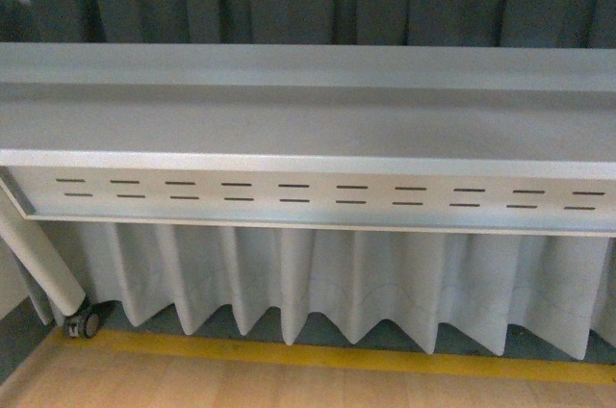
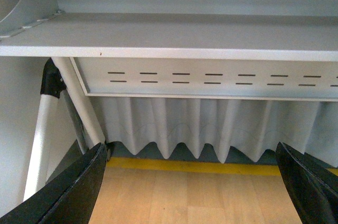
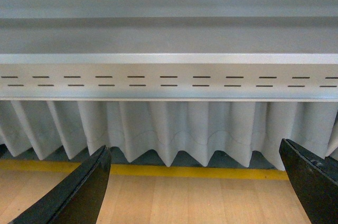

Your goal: Wind up and store yellow beetle toy

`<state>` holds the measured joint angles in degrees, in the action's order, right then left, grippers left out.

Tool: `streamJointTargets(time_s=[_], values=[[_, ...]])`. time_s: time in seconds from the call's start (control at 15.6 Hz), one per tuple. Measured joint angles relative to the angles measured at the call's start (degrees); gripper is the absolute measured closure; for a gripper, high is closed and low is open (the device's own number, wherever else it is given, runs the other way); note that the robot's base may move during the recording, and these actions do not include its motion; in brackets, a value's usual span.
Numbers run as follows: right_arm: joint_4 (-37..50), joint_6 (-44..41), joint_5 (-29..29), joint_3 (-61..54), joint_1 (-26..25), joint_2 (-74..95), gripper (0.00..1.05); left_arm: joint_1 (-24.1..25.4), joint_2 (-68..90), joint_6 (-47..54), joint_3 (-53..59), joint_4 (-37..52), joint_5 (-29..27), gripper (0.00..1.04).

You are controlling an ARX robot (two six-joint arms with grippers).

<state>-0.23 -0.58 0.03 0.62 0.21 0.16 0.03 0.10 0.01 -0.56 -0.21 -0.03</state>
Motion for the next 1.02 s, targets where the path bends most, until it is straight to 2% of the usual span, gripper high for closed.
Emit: streamJointTargets(time_s=[1.02], values=[[0.0, 0.0, -0.02, 0.0, 0.0, 0.02, 0.07, 0.0, 0.0, 0.0, 0.0, 0.07, 0.0, 0.07]])
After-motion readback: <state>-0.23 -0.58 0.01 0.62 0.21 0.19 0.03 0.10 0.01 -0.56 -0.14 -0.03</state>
